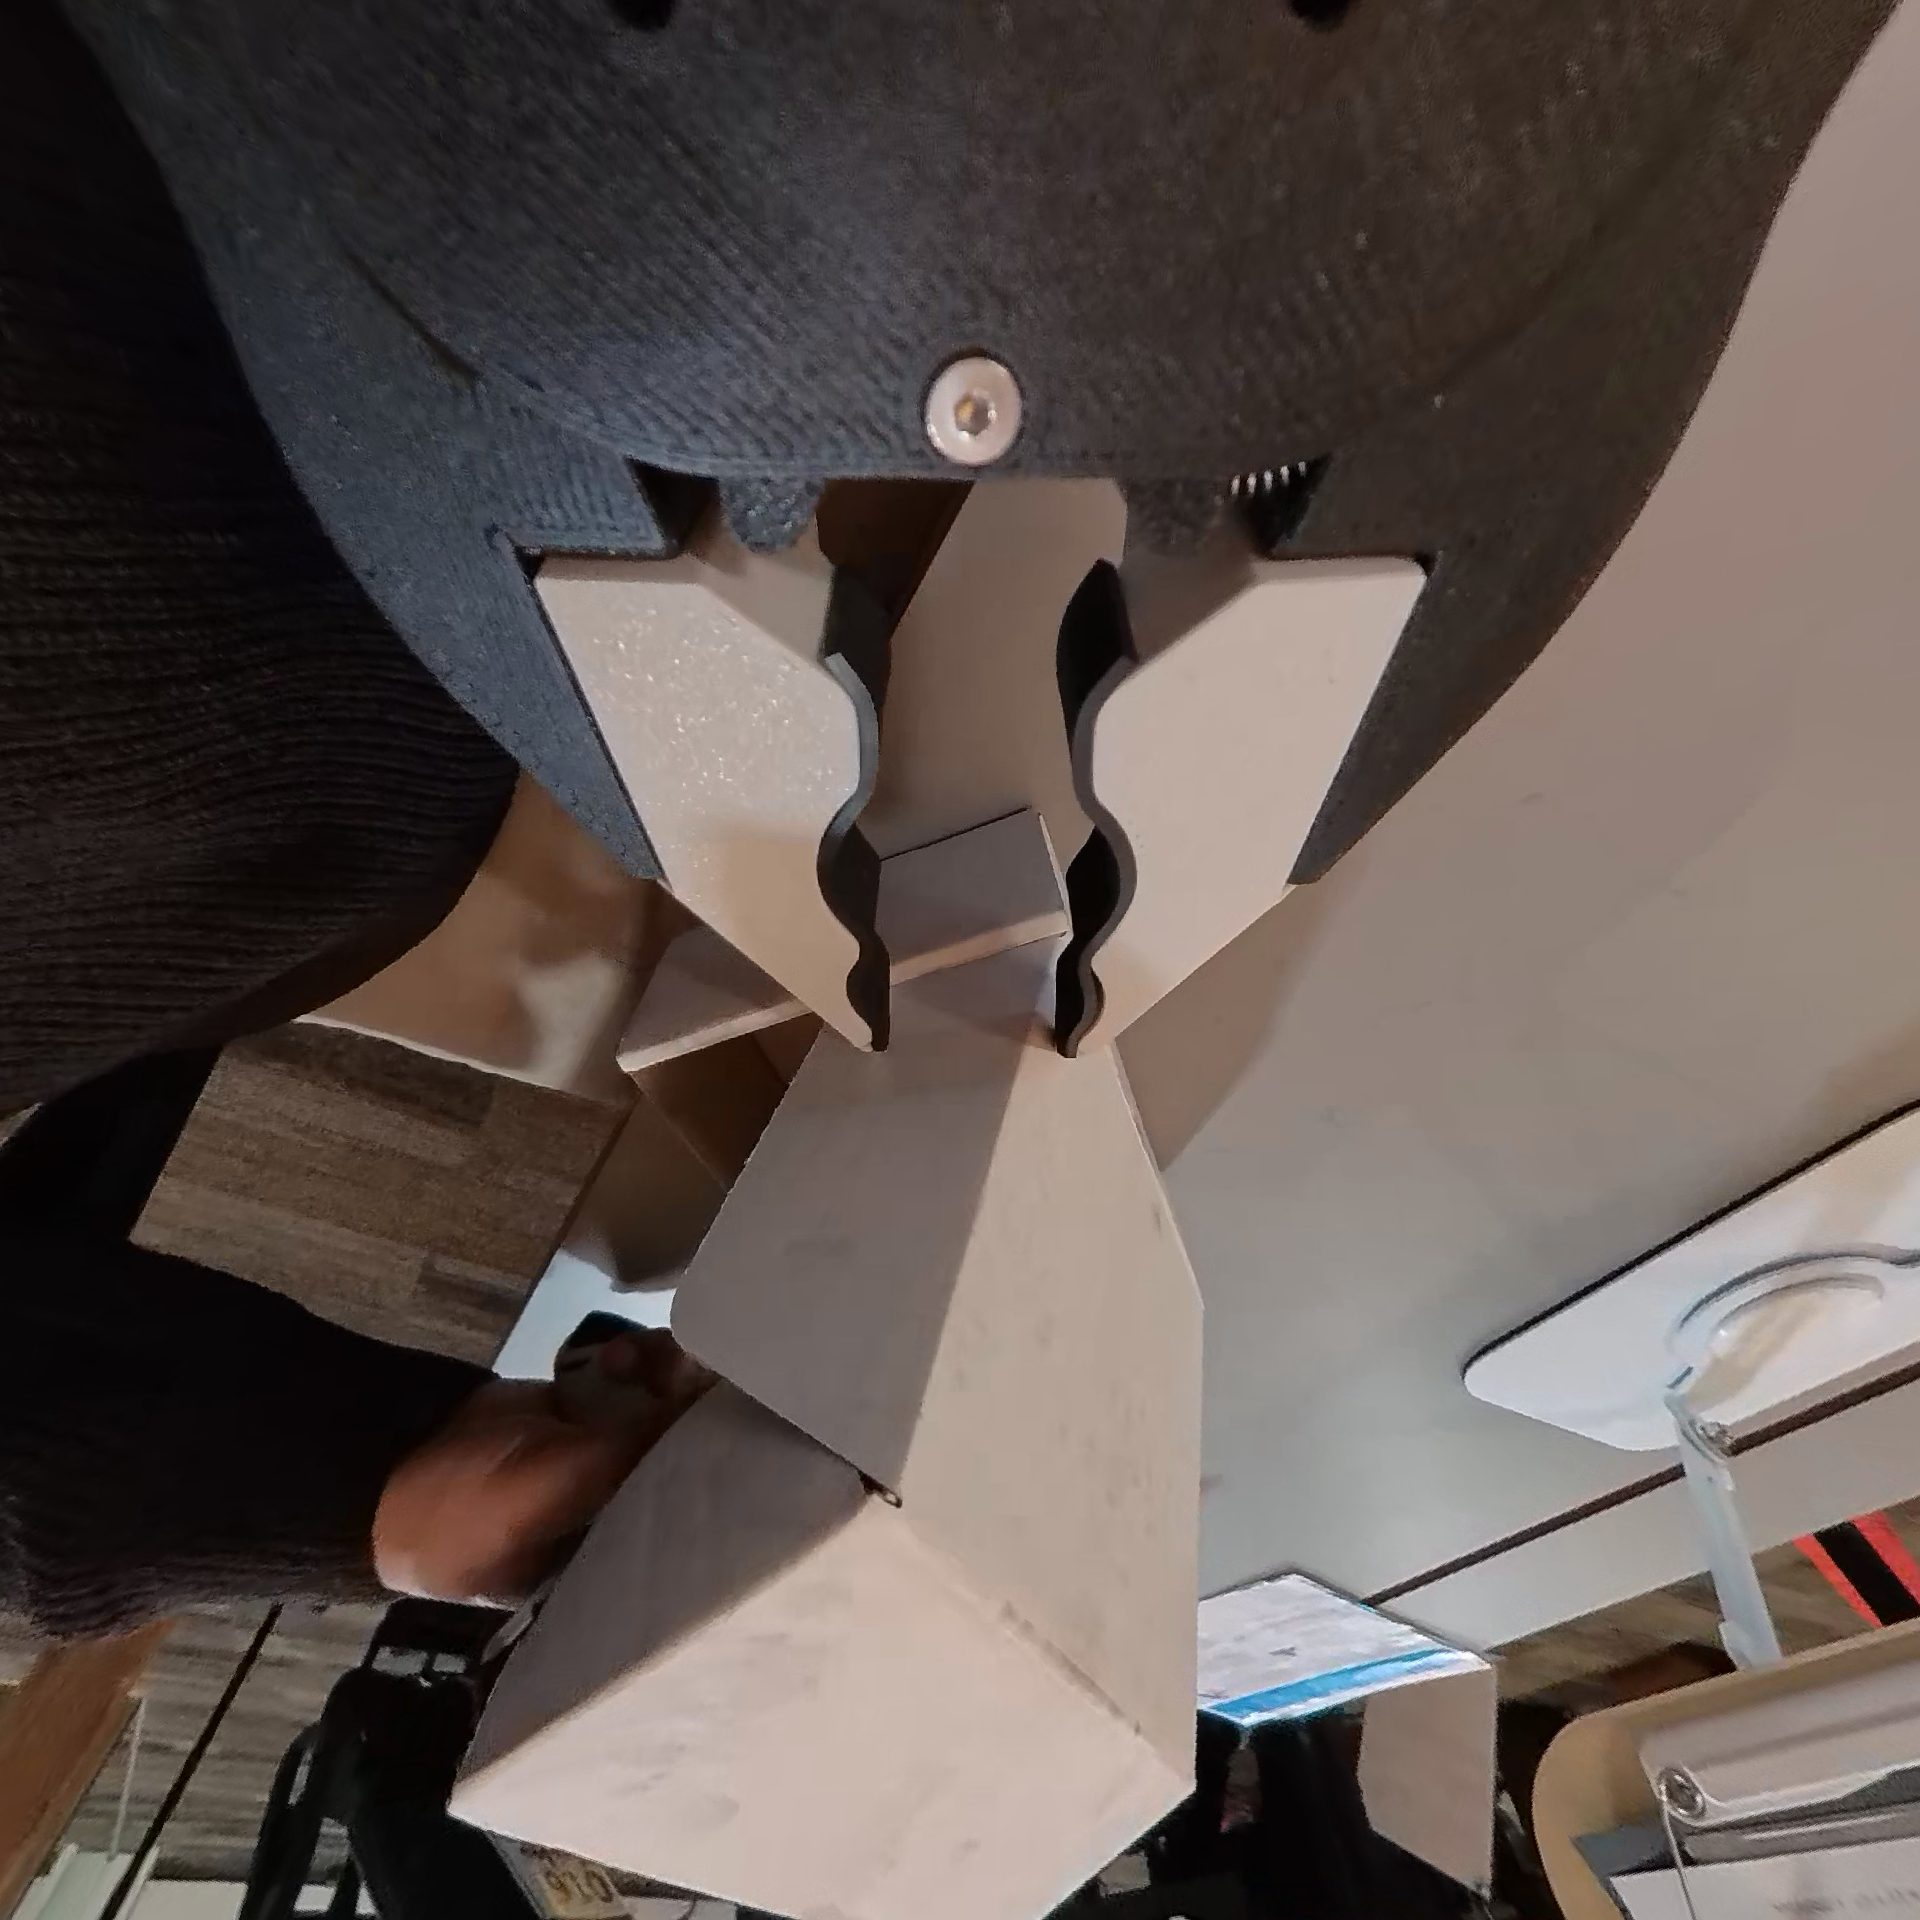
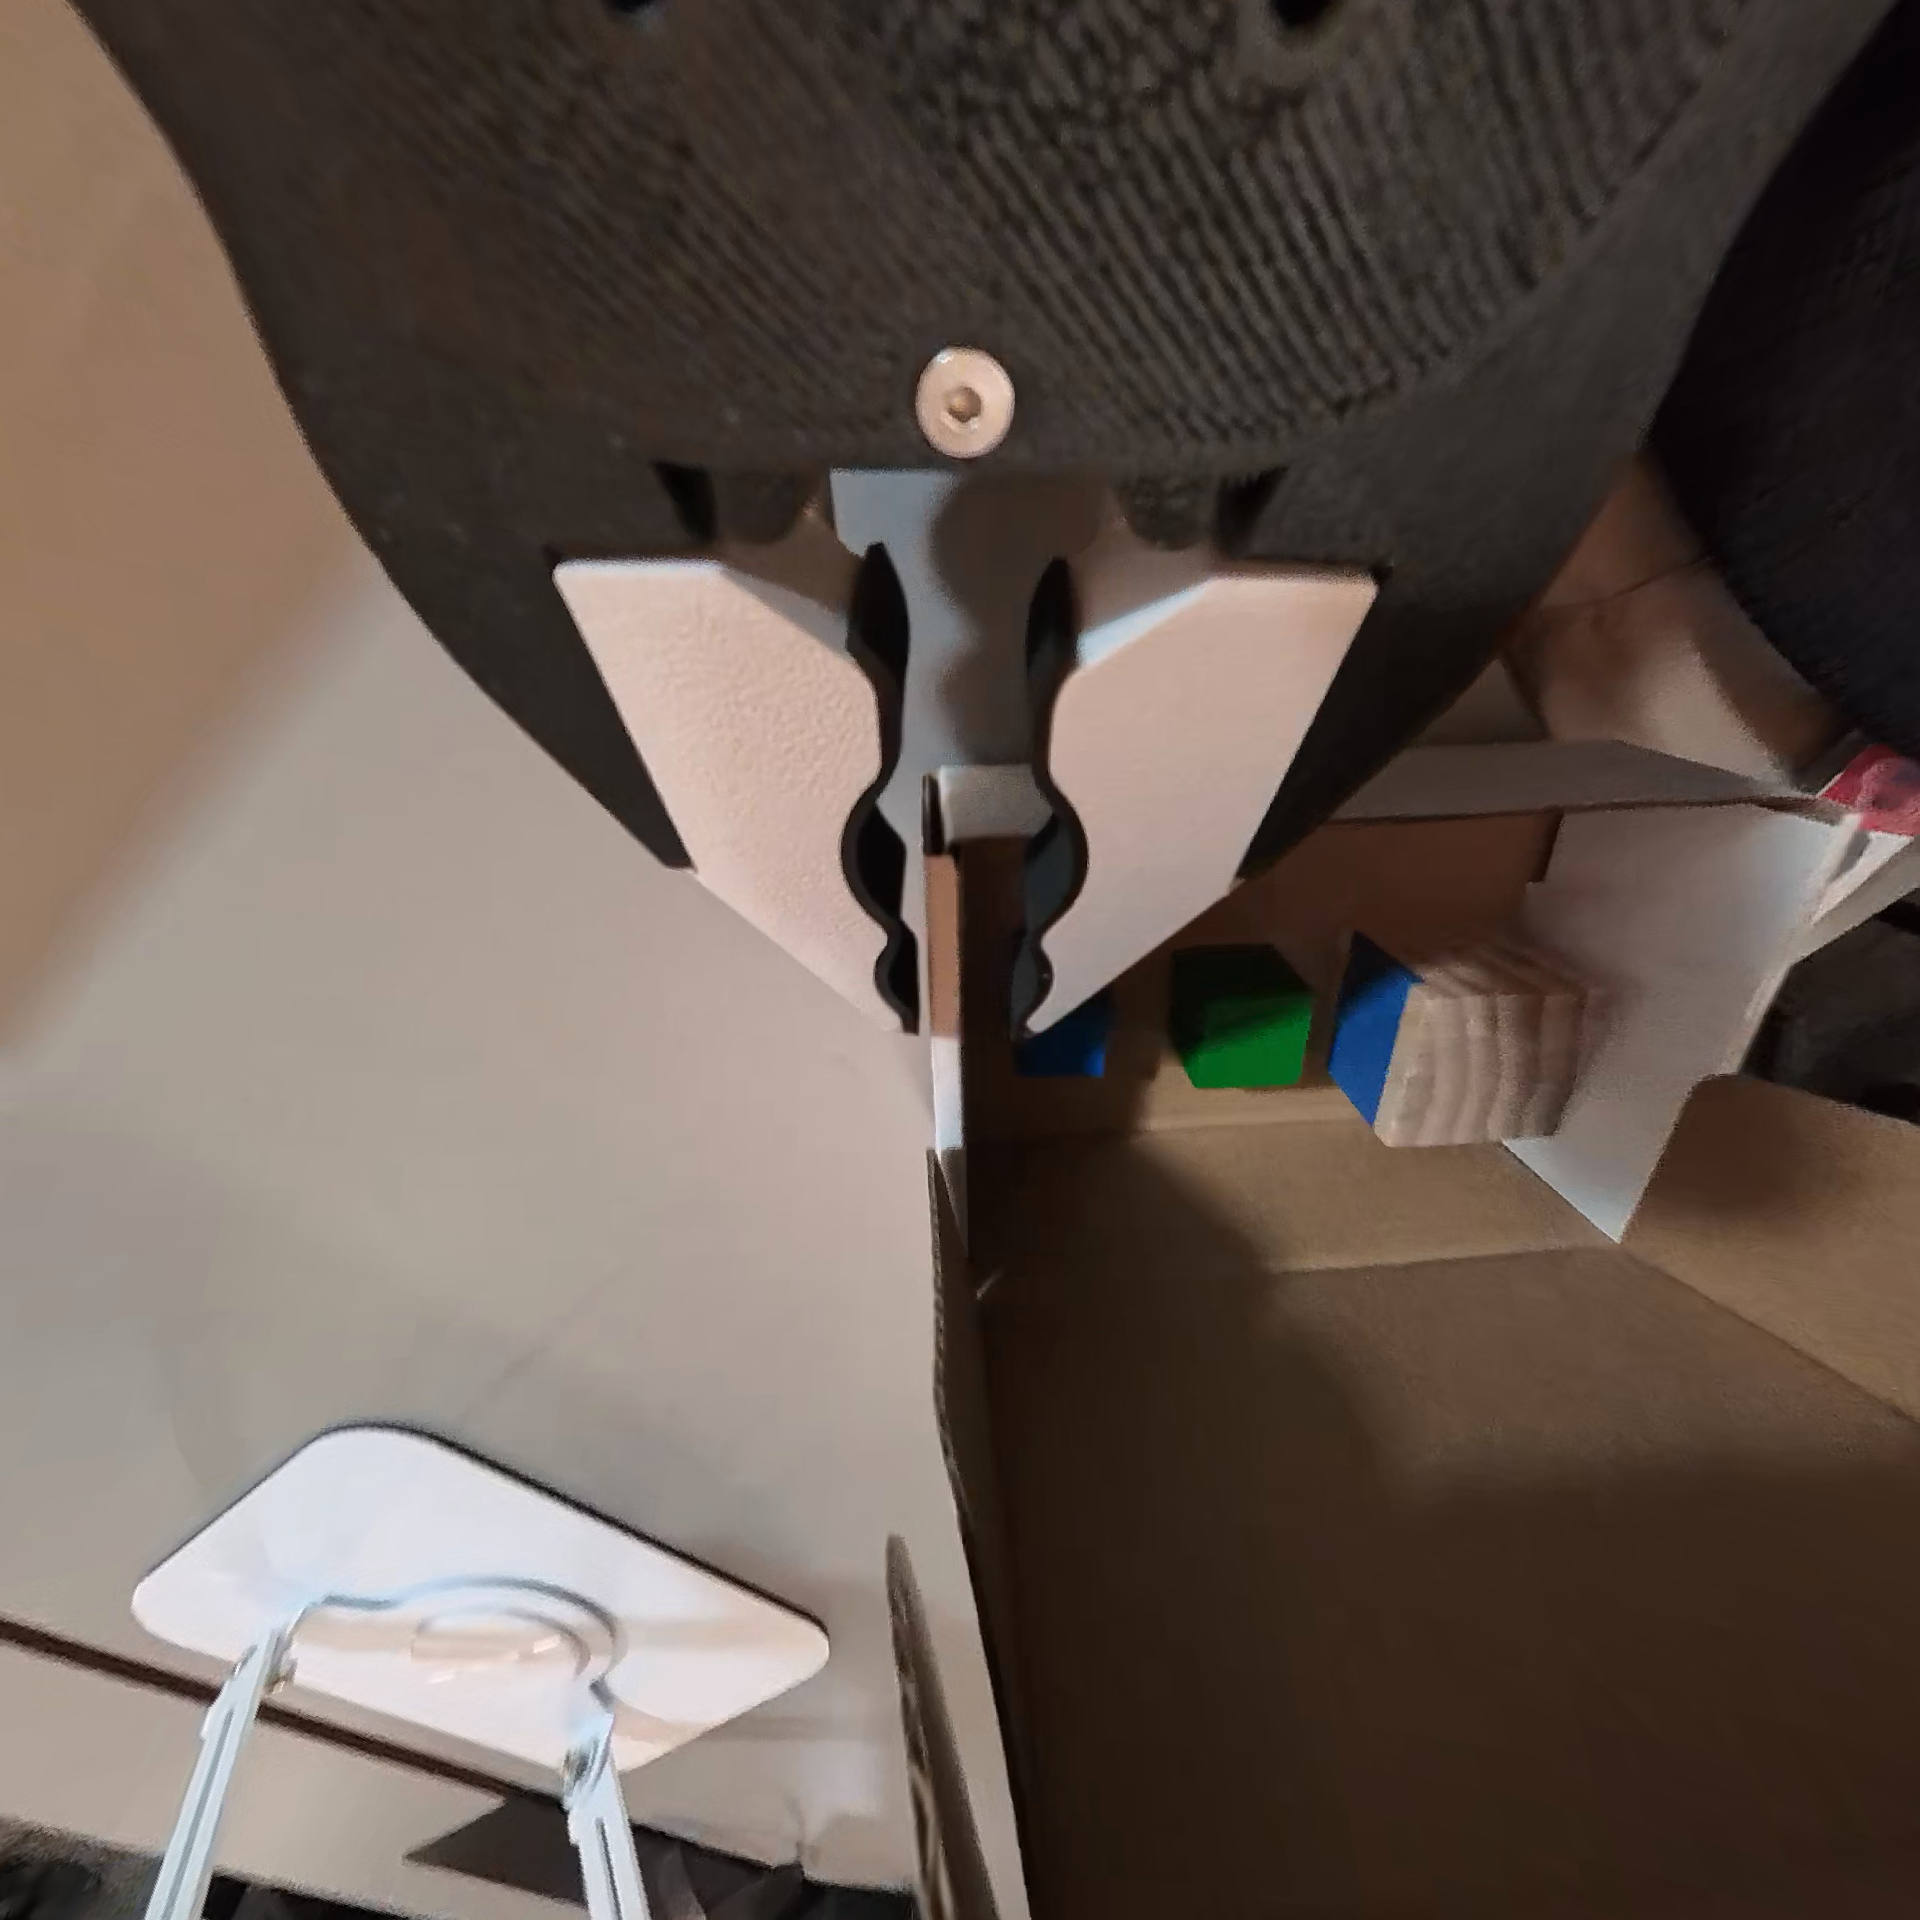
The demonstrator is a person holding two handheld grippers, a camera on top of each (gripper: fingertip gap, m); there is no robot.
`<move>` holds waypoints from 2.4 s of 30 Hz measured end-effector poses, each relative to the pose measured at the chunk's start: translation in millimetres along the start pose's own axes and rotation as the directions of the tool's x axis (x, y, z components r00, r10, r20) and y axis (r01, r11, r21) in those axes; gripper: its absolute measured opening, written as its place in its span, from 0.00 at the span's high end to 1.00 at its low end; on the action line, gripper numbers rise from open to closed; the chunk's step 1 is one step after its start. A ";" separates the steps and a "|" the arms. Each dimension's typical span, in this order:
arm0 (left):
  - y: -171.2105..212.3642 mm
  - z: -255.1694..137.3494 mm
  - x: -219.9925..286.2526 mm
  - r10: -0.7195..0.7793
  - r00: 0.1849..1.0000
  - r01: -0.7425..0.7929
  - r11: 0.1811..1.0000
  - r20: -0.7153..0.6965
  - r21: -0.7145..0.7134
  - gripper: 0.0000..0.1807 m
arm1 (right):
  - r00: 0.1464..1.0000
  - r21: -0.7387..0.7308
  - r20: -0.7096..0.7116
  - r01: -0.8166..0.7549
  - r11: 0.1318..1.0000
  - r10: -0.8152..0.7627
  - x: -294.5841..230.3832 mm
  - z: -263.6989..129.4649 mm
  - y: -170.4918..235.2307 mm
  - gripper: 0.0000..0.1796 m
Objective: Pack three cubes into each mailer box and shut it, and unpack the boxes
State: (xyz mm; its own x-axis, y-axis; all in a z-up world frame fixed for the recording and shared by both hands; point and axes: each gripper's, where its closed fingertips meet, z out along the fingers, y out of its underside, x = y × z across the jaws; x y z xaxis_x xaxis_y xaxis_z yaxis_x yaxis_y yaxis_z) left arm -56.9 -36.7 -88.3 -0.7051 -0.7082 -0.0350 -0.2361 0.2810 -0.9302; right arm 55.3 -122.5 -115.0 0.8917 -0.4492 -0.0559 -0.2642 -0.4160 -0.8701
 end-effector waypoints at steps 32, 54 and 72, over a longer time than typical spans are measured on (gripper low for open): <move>-6.2 6.4 5.4 0.081 0.996 -0.082 0.996 0.046 0.017 0.76 | 0.996 0.221 -0.013 0.090 0.971 -0.090 -4.9 -5.5 -40.3 1.00; -9.3 -4.1 11.3 0.129 0.992 -0.129 0.990 0.015 0.060 0.81 | 0.995 0.144 -0.035 0.099 0.985 -0.095 -0.9 -4.1 -25.0 1.00; -72.2 -4.4 41.7 -0.074 0.994 0.098 0.939 -0.086 0.329 0.70 | 0.995 0.145 -0.041 0.097 0.985 -0.092 -0.6 -4.5 -24.4 1.00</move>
State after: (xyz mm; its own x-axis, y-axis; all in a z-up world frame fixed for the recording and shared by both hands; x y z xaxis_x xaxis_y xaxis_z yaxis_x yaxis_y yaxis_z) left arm -72.2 -83.7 -21.0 -0.7406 -0.6687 0.0655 -0.0713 -0.0187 -0.9973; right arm 59.6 -115.7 -91.6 0.8965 -0.4409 0.0440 -0.1205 -0.3381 -0.9333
